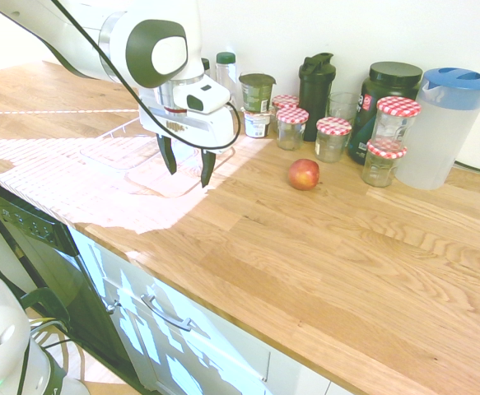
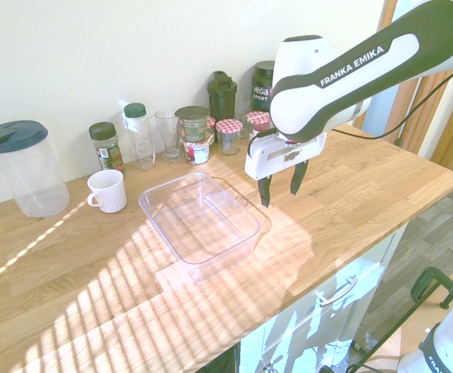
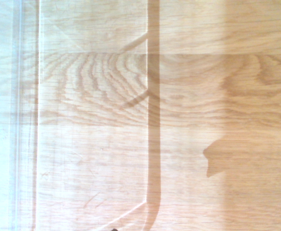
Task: Put the apple into the container
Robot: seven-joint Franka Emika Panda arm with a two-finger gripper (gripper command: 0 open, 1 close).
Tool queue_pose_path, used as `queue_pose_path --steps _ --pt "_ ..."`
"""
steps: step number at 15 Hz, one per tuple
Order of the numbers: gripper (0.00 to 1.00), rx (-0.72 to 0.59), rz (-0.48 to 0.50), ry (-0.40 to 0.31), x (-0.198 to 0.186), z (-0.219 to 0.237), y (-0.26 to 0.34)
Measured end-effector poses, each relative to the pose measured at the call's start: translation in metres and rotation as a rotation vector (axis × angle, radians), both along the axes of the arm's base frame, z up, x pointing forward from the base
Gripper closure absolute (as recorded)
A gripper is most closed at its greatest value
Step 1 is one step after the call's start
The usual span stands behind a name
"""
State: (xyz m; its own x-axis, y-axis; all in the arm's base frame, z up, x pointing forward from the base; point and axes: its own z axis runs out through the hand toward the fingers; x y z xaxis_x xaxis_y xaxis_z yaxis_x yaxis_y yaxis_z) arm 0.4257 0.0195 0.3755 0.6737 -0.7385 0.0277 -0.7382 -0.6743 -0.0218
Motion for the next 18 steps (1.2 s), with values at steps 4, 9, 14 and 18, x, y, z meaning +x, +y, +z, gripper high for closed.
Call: queue_pose_path --steps 4,9,14,18 --pt "0.0 0.0 0.014 -0.037 0.016 0.025 -0.006" --pt "0.0 -0.006 0.006 -0.01 0.087 0.091 -0.079" --pt "0.0 -0.036 0.145 0.007 0.15 0.077 -0.157" --pt "0.0 -0.048 0.222 0.028 0.162 0.051 -0.179"
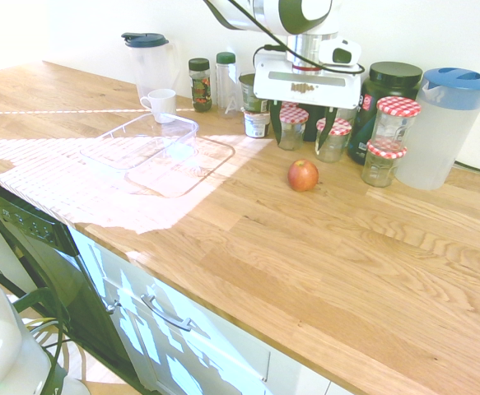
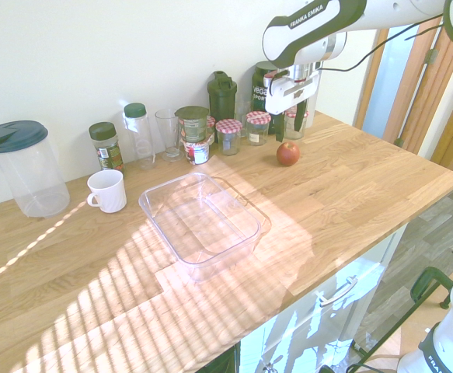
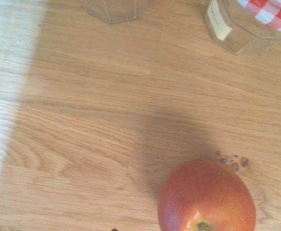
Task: Put the apple into the container
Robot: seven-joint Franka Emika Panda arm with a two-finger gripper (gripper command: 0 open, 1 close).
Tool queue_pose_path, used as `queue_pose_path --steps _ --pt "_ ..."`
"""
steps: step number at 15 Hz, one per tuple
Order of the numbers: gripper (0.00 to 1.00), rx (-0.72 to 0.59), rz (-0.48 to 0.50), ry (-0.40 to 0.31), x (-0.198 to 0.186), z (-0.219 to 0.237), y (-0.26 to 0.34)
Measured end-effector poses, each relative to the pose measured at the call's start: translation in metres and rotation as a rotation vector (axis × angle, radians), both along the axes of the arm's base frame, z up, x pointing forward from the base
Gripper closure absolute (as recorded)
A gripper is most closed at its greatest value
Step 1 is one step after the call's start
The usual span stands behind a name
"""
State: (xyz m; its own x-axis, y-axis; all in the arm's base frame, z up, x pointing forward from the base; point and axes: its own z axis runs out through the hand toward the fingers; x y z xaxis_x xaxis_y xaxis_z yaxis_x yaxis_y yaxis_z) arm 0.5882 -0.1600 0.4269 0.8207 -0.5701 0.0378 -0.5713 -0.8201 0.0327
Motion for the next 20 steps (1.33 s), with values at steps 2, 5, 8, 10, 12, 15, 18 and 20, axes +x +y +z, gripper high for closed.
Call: queue_pose_path --steps 2,5,8,10,12,15,18,20 --pt "0.0 -0.003 0.005 0.011 0.004 -0.013 -0.005" --pt "0.0 -0.005 0.023 0.033 0.006 -0.026 -0.009" --pt "0.0 -0.002 0.036 0.055 0.008 -0.039 -0.005" --pt "0.0 -0.001 0.041 0.064 0.009 -0.045 -0.002" --pt "0.0 -0.005 0.042 0.07 0.01 -0.049 -0.003" --pt "0.0 -0.012 0.042 0.077 0.012 -0.059 -0.002" --pt "1.0 -0.012 0.043 0.087 0.014 -0.068 0.0" --pt "1.0 -0.01 0.033 0.08 0.015 -0.07 0.001"
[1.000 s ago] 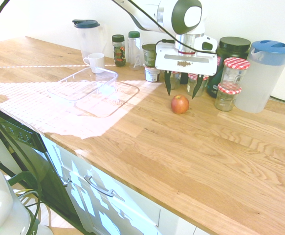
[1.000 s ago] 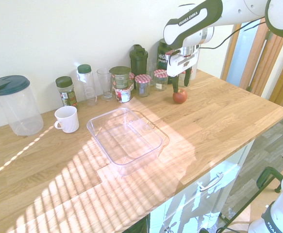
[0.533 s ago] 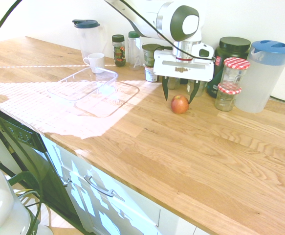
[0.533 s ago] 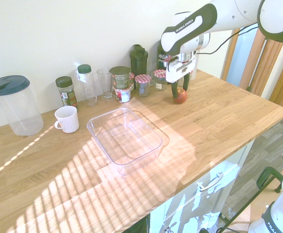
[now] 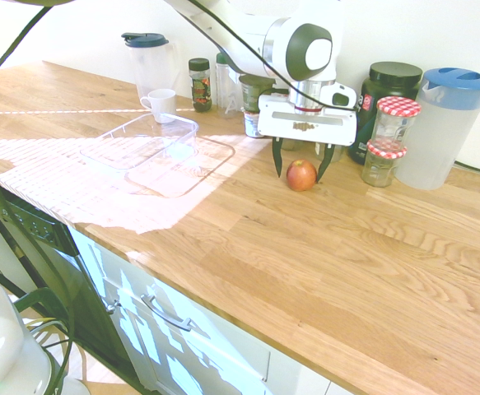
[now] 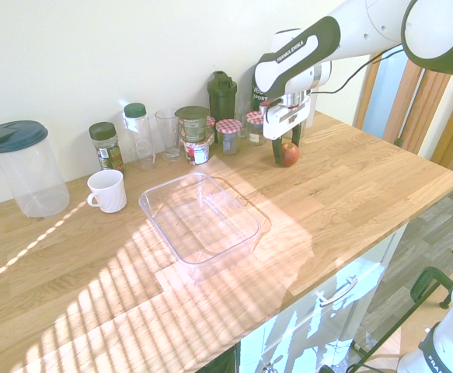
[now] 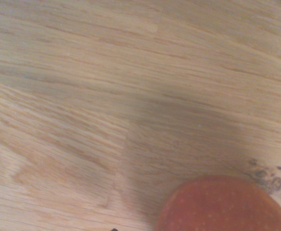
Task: Put the apple into the container
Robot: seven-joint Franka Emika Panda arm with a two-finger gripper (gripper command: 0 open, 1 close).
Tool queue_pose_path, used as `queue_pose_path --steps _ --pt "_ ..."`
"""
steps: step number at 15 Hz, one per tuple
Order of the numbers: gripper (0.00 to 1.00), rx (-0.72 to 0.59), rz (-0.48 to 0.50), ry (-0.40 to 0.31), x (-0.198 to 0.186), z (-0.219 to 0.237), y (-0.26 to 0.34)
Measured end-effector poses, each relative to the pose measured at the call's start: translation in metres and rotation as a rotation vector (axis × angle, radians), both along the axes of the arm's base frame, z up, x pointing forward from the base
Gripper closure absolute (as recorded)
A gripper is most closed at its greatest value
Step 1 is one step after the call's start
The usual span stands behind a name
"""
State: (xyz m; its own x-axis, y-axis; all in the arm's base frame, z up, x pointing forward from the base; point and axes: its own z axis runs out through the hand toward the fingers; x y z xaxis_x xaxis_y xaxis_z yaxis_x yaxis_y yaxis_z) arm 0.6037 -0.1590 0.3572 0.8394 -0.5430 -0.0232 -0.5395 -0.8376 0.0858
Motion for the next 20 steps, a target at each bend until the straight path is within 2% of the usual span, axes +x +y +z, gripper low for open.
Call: queue_pose_path --steps 13,16,20 --pt "1.0 0.003 -0.059 -0.018 0.008 -0.003 0.017" --pt "1.0 0.013 -0.056 -0.07 0.018 0.047 0.044" --pt "1.0 0.04 0.005 -0.084 0.007 0.111 0.148"
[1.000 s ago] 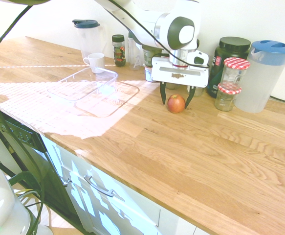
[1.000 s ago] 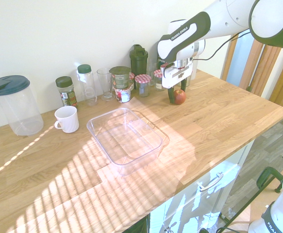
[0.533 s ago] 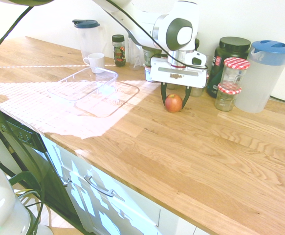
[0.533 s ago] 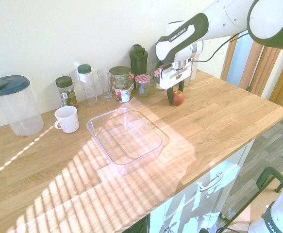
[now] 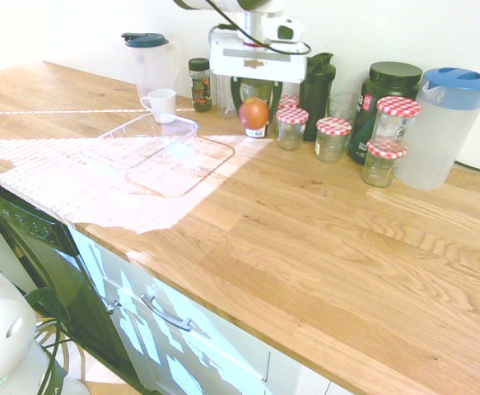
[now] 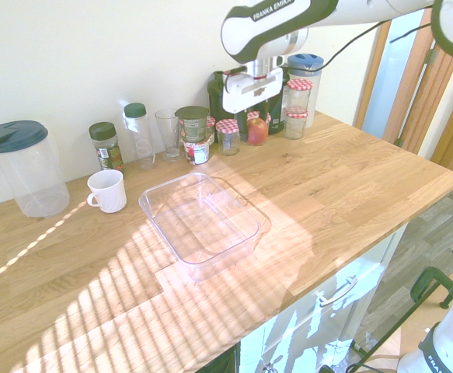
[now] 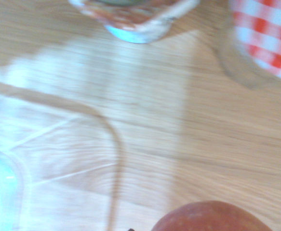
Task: Put the apple into the container
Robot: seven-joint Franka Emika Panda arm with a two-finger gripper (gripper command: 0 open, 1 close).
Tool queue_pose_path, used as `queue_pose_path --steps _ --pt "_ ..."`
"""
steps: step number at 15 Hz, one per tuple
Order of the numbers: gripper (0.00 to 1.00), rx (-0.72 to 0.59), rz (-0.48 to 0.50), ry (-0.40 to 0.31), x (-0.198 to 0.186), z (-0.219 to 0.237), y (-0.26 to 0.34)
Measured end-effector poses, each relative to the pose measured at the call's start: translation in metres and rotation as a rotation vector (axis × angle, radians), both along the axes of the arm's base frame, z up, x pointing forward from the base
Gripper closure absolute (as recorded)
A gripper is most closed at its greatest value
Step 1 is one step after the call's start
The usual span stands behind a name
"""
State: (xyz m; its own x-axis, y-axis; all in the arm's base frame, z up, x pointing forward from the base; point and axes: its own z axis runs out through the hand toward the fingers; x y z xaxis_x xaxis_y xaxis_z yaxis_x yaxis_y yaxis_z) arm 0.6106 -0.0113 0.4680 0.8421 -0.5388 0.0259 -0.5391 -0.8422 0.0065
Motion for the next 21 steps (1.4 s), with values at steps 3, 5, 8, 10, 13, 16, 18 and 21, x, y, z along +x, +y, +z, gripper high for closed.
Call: queue_pose_path --steps 3,5,8,10,13,16,18,21 --pt "1.0 0.01 0.092 0.008 -0.032 0.009 0.087" --pt "1.0 0.01 0.158 0.012 -0.063 -0.004 0.13" --pt "1.0 0.0 0.221 0.01 -0.109 -0.028 0.177" --pt "1.0 -0.002 0.23 0.005 -0.125 -0.04 0.193" --pt "1.0 0.023 0.203 -0.022 -0.125 -0.062 0.196" --pt "1.0 0.036 0.186 -0.024 -0.117 -0.083 0.195" --pt "1.0 0.038 0.178 -0.019 -0.113 -0.097 0.196" --pt "0.0 0.023 0.16 -0.004 -0.111 -0.11 0.197"
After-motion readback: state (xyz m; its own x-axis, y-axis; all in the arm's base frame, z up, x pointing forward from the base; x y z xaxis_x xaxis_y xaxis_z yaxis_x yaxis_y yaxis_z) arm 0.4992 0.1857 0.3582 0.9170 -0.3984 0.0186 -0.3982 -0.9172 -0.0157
